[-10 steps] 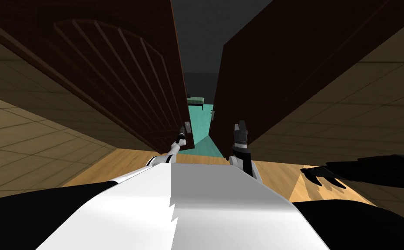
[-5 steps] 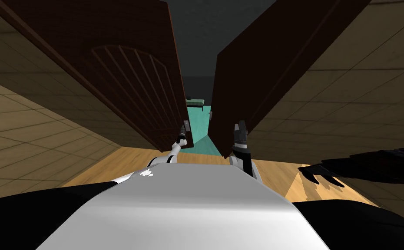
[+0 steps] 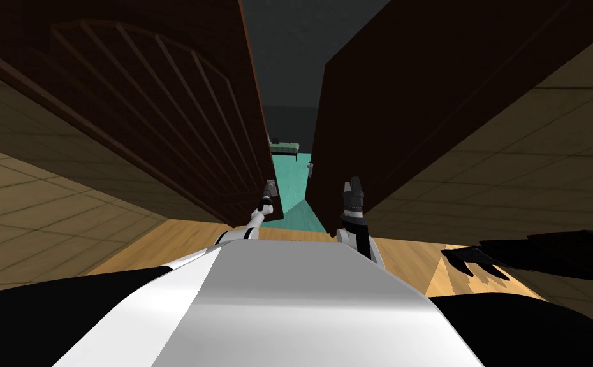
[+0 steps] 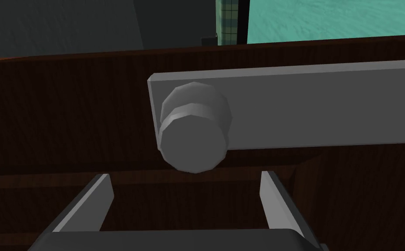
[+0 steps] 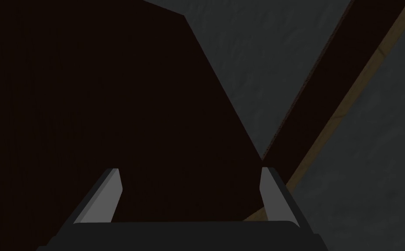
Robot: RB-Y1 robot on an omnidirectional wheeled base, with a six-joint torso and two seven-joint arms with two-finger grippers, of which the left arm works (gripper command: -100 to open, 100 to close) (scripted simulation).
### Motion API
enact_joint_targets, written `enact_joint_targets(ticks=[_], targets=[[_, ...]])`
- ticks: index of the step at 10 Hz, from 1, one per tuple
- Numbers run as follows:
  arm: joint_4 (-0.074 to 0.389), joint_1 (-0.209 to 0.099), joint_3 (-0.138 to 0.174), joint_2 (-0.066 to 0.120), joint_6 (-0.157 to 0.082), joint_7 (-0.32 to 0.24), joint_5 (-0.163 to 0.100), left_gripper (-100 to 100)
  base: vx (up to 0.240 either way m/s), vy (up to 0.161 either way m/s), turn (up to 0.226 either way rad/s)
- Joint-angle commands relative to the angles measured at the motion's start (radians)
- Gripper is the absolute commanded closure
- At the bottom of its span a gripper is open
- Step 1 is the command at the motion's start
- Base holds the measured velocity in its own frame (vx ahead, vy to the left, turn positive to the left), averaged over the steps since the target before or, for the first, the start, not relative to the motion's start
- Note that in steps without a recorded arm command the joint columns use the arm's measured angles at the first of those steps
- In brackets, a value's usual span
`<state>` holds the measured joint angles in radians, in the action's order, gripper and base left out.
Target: Push the door open
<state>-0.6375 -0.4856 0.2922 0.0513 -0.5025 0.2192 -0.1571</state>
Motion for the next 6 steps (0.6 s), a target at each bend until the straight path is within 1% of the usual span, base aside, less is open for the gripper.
enact_joint_targets(ticks=[1,3,4,5,6], targets=[[0.005,0.001,0.002,-0.002,-0.008,0.001,-0.001,-100,0.206,0.026,-0.031],[0.006,0.005,0.005,-0.016,-0.016,0.001,-0.001,-100,0.215,0.026,-0.032],[0.007,0.003,0.004,-0.011,-0.014,0.001,-0.001,-100,0.092,0.007,-0.006],[0.007,0.003,0.004,-0.011,-0.014,0.001,-0.001,100,-0.011,0.0,0.009],[0.007,0.003,0.004,-0.011,-0.014,0.001,-0.001,100,-0.039,-0.005,-0.002]])
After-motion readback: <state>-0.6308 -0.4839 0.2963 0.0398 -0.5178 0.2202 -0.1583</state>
